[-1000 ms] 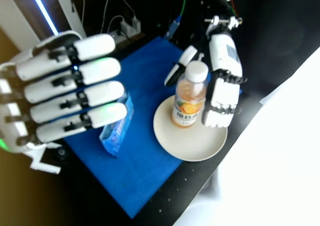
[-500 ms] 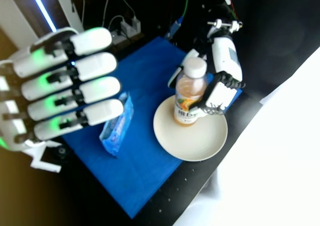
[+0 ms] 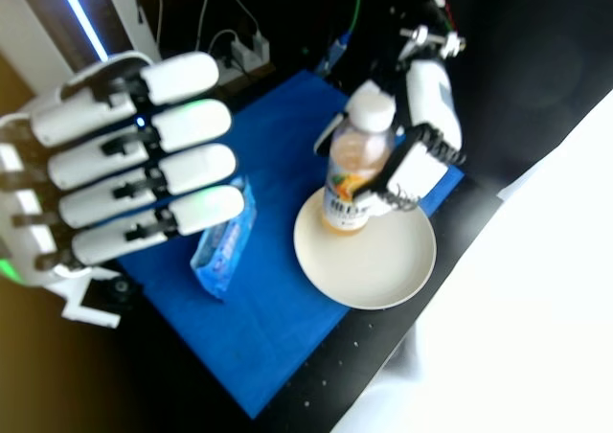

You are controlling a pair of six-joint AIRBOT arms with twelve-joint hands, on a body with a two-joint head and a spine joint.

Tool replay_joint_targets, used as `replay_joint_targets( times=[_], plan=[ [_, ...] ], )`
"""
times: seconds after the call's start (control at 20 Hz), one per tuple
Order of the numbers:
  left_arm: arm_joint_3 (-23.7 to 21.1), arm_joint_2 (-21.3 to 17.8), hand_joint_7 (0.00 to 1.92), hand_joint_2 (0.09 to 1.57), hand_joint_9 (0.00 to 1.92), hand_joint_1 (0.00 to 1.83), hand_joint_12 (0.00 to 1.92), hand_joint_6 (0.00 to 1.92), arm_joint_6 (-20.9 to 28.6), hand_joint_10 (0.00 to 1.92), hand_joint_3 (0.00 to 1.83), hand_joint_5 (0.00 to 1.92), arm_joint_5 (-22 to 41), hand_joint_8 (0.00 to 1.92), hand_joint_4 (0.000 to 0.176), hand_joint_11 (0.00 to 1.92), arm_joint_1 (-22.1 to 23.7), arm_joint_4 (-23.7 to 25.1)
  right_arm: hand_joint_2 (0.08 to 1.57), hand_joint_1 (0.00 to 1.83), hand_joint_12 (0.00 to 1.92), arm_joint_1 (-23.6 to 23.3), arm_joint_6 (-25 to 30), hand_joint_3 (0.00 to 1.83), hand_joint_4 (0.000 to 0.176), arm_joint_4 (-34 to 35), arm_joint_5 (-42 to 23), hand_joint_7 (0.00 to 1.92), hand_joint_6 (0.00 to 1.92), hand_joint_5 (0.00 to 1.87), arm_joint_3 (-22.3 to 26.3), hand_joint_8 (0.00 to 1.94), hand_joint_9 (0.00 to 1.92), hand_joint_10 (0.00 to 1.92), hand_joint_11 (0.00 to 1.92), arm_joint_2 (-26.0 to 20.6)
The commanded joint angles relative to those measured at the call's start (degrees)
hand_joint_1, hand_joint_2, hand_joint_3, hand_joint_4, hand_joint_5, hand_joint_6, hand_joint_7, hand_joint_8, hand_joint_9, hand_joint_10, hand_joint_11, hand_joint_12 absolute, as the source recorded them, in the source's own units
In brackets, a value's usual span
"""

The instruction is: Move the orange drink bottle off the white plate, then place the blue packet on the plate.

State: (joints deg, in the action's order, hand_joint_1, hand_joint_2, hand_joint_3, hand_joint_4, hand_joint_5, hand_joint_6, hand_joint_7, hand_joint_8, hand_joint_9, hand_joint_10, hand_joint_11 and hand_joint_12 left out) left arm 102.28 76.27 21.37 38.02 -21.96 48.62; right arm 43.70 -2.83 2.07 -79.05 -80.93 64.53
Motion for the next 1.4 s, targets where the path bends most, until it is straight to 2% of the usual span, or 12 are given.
replay_joint_targets(
  times=[0.0,0.1,0.2,0.3,0.35,0.45,0.55,0.6,0.65,1.15,1.25,1.35],
  plan=[
    [-1.0,-0.8,1.0,1.08,1.0,1.38,1.19,0.62,1.9,1.16,0.0,1.1,7.2,0.93,0.0,0.83,1.8,-2.5,1.08,0.6,0.03,-0.9,0.6,0.0,0.0,1.6,-6.1,0.24,0.0,0.25,0.0,0.01,0.2,0.01,0.19,0.0],
    [-4.2,-3.3,1.02,1.07,0.98,1.25,1.23,0.57,2.4,0.72,0.0,1.16,7.8,1.03,0.0,0.77,3.5,1.0,1.09,0.61,0.02,-0.9,0.6,0.0,0.0,1.6,-6.1,0.24,0.0,0.26,0.0,0.01,0.2,0.0,0.19,0.0],
    [-7.0,-5.9,0.96,1.1,0.94,1.24,1.27,0.71,4.3,0.62,0.0,1.06,8.7,1.14,0.0,0.64,4.8,4.8,1.07,0.63,0.01,-0.9,0.6,0.0,0.0,1.6,-6.1,0.24,0.01,0.27,0.0,0.0,0.2,0.0,0.18,0.1],
    [-10.5,-8.8,0.97,1.12,0.95,1.23,1.3,0.85,4.7,0.62,0.0,0.98,9.3,1.14,0.0,0.72,5.7,8.1,1.06,0.64,0.02,-0.9,0.6,0.0,0.0,1.6,-6.1,0.26,0.01,0.29,0.0,0.01,0.22,0.01,0.19,0.1],
    [-11.4,-9.4,1.0,1.1,1.02,1.35,1.27,0.84,4.7,1.04,0.0,0.95,9.8,0.98,0.0,0.82,5.9,8.9,1.07,0.64,0.01,-0.9,0.6,0.0,0.0,1.6,-6.0,0.26,0.01,0.28,0.0,0.01,0.21,0.01,0.18,0.1],
    [-13.4,-10.5,0.98,1.08,1.05,1.38,1.05,0.98,4.7,1.01,0.0,0.98,11.2,0.87,0.0,0.84,6.0,10.3,1.07,0.63,0.01,-0.9,0.6,0.0,0.0,1.7,-6.1,0.26,0.01,0.28,0.0,0.01,0.21,0.0,0.19,0.1],
    [-15.0,-11.8,1.1,1.06,1.05,1.26,1.17,0.87,4.7,0.35,0.01,1.1,11.5,0.71,0.0,0.62,5.7,11.5,1.05,0.61,0.01,-0.9,0.6,0.0,0.0,1.7,-6.1,0.27,0.0,0.29,0.1,0.01,0.22,0.01,0.19,0.1],
    [-15.6,-12.6,1.15,1.04,1.07,1.36,1.18,0.84,4.7,0.8,0.0,1.1,11.5,0.59,0.0,0.67,5.2,11.8,1.05,0.59,0.01,-0.9,0.6,0.0,0.0,1.7,-6.1,0.27,0.0,0.28,0.1,0.01,0.23,0.01,0.19,0.1],
    [-16.0,-12.9,1.2,1.03,1.11,1.38,1.13,0.78,4.7,0.86,0.0,1.1,11.5,0.52,0.0,0.79,4.7,12.1,1.07,0.59,0.01,-0.9,0.6,0.0,0.0,1.7,-6.0,0.28,0.0,0.27,0.1,0.01,0.24,0.01,0.2,0.1],
    [-17.1,-12.9,1.19,1.04,1.11,1.39,0.91,0.83,8.8,0.87,0.0,1.04,9.9,0.62,0.0,0.88,1.0,18.3,1.06,0.61,0.0,-0.9,0.9,0.0,0.0,1.9,-6.0,0.22,0.0,0.21,0.0,0.0,0.17,0.0,0.13,0.5],
    [-17.1,-12.6,1.26,1.03,1.2,1.27,0.9,0.79,9.2,0.32,0.0,1.06,9.5,0.57,0.0,0.88,-0.3,18.9,1.04,0.6,0.01,-0.9,1.1,0.0,0.0,1.9,-6.0,0.23,0.0,0.22,0.0,0.0,0.18,0.0,0.15,0.6],
    [-16.9,-12.4,1.18,1.05,1.25,1.26,1.07,0.8,10.8,0.2,0.01,1.05,8.9,0.73,0.0,0.89,-1.0,20.8,1.03,0.63,0.0,-0.9,1.2,0.0,0.0,1.8,-6.0,0.23,0.0,0.22,0.0,0.0,0.18,0.0,0.13,0.7]
  ],
)
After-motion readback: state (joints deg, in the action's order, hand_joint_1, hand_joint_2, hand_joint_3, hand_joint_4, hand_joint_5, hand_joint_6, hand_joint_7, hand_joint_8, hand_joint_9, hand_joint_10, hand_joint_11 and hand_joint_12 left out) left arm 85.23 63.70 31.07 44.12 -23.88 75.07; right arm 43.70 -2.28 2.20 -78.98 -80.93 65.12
